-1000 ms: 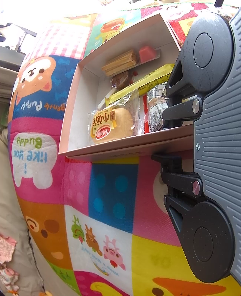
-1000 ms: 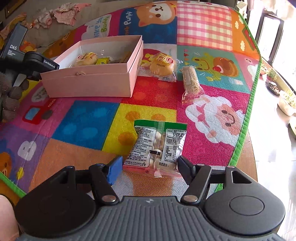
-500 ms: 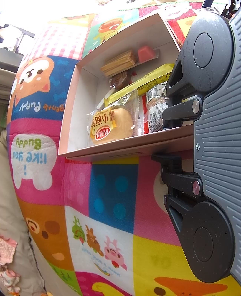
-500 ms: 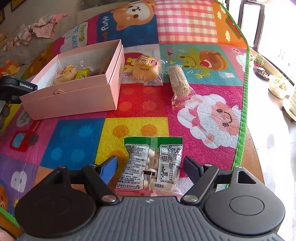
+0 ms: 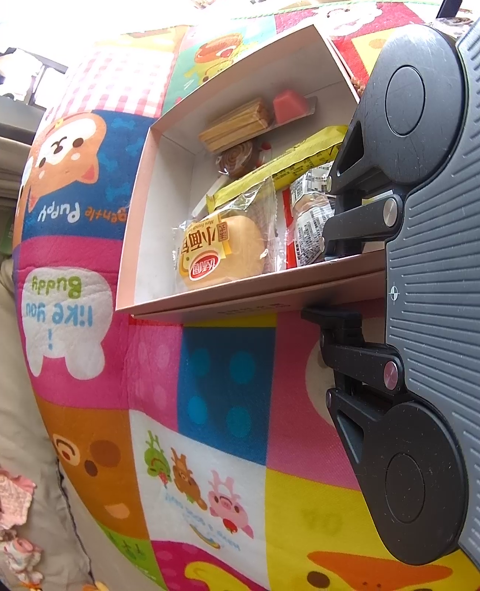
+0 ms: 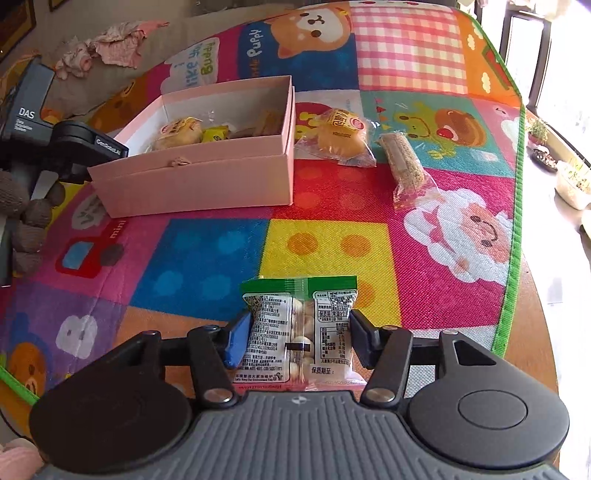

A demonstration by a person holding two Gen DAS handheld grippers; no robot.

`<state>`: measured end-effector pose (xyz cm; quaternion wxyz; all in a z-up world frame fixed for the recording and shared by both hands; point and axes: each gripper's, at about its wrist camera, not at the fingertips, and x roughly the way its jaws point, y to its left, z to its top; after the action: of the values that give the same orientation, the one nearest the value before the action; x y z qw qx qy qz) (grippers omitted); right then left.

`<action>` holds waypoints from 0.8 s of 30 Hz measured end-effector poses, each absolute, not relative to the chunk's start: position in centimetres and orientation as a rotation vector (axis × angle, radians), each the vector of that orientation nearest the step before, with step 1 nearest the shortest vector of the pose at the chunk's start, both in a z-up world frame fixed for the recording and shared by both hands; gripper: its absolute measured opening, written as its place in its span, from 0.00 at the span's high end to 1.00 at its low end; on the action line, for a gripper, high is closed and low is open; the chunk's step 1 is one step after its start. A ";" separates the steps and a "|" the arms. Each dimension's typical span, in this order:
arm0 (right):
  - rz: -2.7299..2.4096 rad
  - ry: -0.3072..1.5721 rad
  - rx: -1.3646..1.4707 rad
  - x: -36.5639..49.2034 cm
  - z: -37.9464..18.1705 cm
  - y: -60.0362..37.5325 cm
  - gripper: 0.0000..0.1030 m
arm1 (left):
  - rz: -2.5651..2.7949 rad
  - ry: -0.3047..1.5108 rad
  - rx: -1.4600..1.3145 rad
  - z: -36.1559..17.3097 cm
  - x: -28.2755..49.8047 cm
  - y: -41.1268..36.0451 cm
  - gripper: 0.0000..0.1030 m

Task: Organize objects
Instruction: 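Lower the candy packet into the pink box and open the right tool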

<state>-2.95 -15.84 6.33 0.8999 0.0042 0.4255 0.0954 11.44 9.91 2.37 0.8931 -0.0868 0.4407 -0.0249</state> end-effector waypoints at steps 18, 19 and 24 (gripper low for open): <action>0.369 0.642 0.088 4.3 17.4 -13.9 0.46 | -0.054 0.914 -0.181 2.4 11.4 9.9 0.81; 0.378 0.657 0.093 5.1 17.1 -13.4 0.46 | -0.056 0.914 -0.182 2.4 11.4 9.9 0.81; 0.371 0.738 0.070 10.1 14.4 -10.5 0.46 | -0.066 0.906 -0.189 2.3 11.2 10.1 0.80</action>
<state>10.13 -10.47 14.44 0.9152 0.0340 0.3587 0.1803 11.24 10.14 2.25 0.8943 -0.0910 0.4369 -0.0320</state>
